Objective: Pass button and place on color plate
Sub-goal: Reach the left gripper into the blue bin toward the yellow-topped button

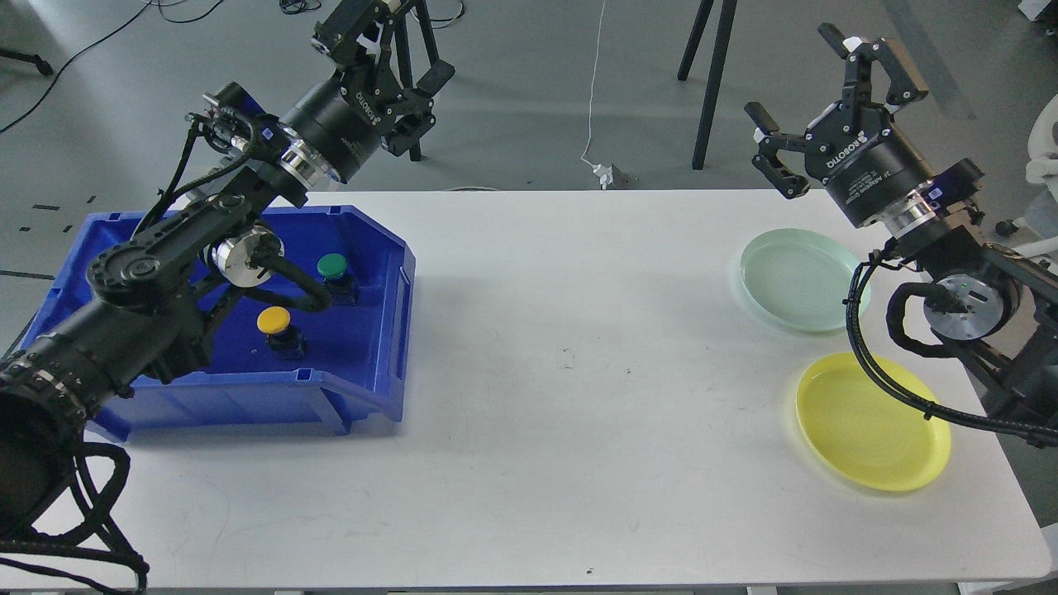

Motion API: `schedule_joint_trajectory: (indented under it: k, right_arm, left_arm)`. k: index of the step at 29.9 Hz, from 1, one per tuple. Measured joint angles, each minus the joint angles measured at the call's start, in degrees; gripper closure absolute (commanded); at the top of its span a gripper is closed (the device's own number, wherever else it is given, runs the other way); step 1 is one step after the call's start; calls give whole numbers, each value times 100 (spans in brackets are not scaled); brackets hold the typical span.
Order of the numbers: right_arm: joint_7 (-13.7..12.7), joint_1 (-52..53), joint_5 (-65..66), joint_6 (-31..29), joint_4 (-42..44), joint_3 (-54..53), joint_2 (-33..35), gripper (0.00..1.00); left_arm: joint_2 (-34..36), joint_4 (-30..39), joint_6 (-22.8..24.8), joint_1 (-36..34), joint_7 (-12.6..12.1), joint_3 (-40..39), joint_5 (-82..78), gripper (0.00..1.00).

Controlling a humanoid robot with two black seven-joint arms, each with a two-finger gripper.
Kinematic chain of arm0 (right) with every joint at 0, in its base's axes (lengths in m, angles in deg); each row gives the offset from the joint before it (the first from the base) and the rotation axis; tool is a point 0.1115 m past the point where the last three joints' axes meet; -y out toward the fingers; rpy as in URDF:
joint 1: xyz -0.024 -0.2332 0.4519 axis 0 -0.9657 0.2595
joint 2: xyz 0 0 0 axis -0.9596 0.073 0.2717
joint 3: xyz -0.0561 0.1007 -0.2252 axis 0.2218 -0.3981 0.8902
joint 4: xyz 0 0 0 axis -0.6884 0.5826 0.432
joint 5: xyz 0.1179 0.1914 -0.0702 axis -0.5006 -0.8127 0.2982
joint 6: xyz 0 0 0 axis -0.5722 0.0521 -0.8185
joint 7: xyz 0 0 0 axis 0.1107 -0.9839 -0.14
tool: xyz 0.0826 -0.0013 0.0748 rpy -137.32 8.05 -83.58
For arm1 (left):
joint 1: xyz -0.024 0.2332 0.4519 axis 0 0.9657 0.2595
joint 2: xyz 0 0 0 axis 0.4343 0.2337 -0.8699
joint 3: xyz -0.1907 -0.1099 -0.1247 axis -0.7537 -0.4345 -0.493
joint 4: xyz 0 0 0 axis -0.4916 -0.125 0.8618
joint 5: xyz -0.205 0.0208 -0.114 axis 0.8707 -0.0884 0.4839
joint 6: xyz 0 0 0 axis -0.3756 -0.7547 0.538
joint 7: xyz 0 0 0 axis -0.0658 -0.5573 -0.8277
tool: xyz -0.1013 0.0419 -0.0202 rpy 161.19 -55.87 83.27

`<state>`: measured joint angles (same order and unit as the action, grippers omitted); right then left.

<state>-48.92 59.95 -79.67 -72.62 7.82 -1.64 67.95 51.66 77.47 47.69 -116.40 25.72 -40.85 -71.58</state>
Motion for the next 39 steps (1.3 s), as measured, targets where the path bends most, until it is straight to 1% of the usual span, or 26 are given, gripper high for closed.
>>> schedule_joint_trajectory:
  k: [2,6,10,12,14,19,20,22,24,26,27,30,32,34,37,39]
  right_arm:
    - [0,-1,-2,0,19,-47,-13,0]
    - [0,-12,-4,0,27,-88,-16,0]
    - [0,-95,-16,0,29,-138,-11,0]
    - [-1,-124,-31,0,28,-159,-10,0]
    - [-1,-145,-37,0,28,-167,-10,0]
    - [-2,-220,-44,0,22,-176,19,0]
    - [-1,-234,-46,0,20,-190,28,0]
    - [-1,-254,-46,0,18,-227,44,0]
    - [-1,-269,-47,0,19,-265,57,0]
    - [-1,-295,-46,0,25,-282,59,0]
    - [-1,-308,-46,0,37,-288,60,0]
    - [-1,-370,-47,0,133,-337,62,0]
    - [-1,-437,-47,0,219,-387,43,0]
    - [-1,-502,-47,0,283,-444,20,0]
    - [-1,-581,-48,0,315,-512,5,0]
    - [-1,-615,-48,0,340,-527,2,0]
  left_arm:
    - [1,0,80,8,0,7,5,0]
    - [91,-29,394,16,0,10,21,0]
    - [226,-206,435,35,0,-136,198,0]
    - [203,-162,439,40,0,-270,295,0]
    - [187,182,441,126,0,-473,353,0]
    - [245,2120,444,834,0,-1441,374,0]
    - [286,2420,445,886,0,-1490,316,0]
    - [484,2766,446,897,0,-1424,88,0]
    - [824,2918,399,772,0,-1074,-237,2]
    - [1236,2987,82,428,0,-387,-600,3]
    - [1433,2998,-183,225,-1,-8,-760,3]
    - [2163,2986,-1394,-554,0,1397,-1215,2]
    - [2537,2916,-1924,-1096,0,2371,-1388,2]
    - [2764,2802,-2129,-1617,0,3313,-1615,2]
    - [2953,2685,-2186,-2202,0,4549,-2283,2]
    - [3110,2635,-2190,-2433,0,5226,-2806,2]
